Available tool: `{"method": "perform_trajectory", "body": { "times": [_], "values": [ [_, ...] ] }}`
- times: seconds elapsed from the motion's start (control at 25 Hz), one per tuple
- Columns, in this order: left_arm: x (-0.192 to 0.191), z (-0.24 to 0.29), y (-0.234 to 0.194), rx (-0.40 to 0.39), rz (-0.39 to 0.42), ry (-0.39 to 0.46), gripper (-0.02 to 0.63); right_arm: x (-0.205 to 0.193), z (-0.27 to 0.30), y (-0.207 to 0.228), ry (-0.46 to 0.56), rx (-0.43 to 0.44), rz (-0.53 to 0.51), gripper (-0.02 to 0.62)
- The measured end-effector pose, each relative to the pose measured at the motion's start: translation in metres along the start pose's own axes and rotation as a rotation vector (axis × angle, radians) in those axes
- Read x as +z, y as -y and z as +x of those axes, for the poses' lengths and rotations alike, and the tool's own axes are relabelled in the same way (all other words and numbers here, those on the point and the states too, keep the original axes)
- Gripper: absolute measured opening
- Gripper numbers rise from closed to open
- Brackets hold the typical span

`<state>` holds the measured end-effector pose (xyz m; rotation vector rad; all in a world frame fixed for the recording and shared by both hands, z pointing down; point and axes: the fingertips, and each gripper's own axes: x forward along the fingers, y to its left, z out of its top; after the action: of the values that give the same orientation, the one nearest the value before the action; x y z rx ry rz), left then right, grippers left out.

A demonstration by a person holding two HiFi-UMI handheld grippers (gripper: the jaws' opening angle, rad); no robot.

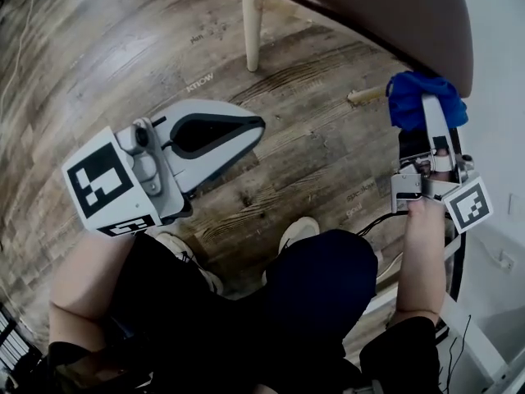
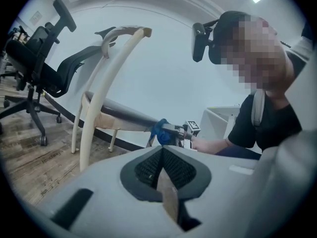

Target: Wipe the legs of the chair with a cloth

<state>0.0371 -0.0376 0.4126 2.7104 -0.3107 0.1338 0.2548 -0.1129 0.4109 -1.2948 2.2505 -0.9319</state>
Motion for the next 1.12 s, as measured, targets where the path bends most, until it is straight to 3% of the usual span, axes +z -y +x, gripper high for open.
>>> {"method": "perform_trajectory", "body": {
  "times": [0.2,0.6,0.88,1.04,1.12],
  "values": [
    [-0.002,0.000,-0.001,0.012,-0.001,-0.006,0.000,0.012,-0.025,0.041,0.039,-0.117,-0.008,0.098],
    [-0.004,0.000,-0.003,0.016,-0.004,-0.010,0.000,-0.019,-0.009,0.069,0.011,-0.120,0.029,0.098],
    [-0.013,-0.002,-0.011,0.041,-0.026,-0.031,0.000,-0.085,0.002,0.135,-0.078,-0.147,0.126,0.098],
    [-0.017,-0.006,-0.019,0.056,-0.043,-0.040,0.000,-0.138,0.003,0.197,-0.153,-0.218,0.183,0.098],
    [-0.018,-0.011,-0.021,0.067,-0.047,-0.044,0.000,-0.161,-0.003,0.227,-0.183,-0.298,0.232,0.098]
  ]
}}
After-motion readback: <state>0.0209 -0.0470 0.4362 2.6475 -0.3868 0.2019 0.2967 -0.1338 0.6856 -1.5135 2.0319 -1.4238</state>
